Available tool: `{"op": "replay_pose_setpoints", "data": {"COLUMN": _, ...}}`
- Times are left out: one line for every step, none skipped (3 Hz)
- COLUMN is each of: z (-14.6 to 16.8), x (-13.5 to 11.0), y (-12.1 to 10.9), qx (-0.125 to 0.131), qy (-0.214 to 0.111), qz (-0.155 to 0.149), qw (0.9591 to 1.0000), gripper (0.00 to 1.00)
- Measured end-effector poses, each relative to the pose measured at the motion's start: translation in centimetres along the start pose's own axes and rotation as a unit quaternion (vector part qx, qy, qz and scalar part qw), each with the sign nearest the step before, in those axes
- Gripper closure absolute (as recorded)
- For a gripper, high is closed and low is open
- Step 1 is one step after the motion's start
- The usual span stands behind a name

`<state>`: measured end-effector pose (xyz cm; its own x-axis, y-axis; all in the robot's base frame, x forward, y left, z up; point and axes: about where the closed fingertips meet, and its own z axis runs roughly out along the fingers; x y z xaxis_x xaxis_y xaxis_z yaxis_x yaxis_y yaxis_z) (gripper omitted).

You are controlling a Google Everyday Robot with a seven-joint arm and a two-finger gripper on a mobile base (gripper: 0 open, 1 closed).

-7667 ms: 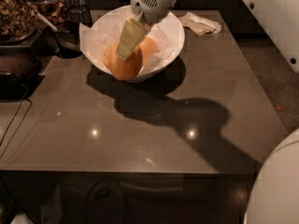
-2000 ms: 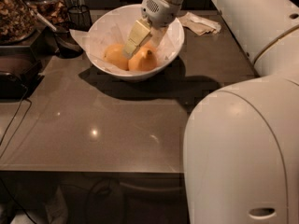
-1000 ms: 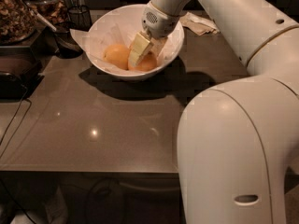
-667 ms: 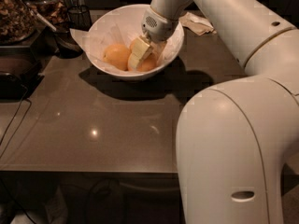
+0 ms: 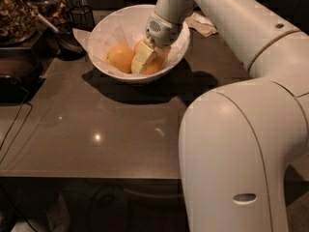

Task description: Pick orange from white bowl

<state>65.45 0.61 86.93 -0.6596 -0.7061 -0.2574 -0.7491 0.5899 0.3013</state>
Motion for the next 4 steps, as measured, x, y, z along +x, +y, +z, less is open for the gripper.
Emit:
{"op": "replay_pose_setpoints", "data": {"z": 0.0, "x": 0.0, "y": 0.0, "qx": 0.000, "qy": 0.000, "qz": 0.000, "qw": 1.0000, "gripper": 0.63}}
{"op": "replay_pose_setpoints", "data": {"z": 0.0, "x": 0.0, "y": 0.0, "qx": 0.000, "qy": 0.000, "qz": 0.000, "qw": 1.0000, "gripper": 0.87}}
{"op": "replay_pose_setpoints", "data": {"z": -0.8, "x": -0.8, "y": 1.2, "qx": -0.012, "qy": -0.025, "qz": -0.025, "qw": 0.9993, "gripper": 1.00}}
{"op": "replay_pose_setpoints", "data": {"z": -2.6, "x": -1.1, "y": 3.1, "qx": -0.027, "qy": -0.054, "qz": -0.057, "qw": 0.9965, "gripper": 1.00}}
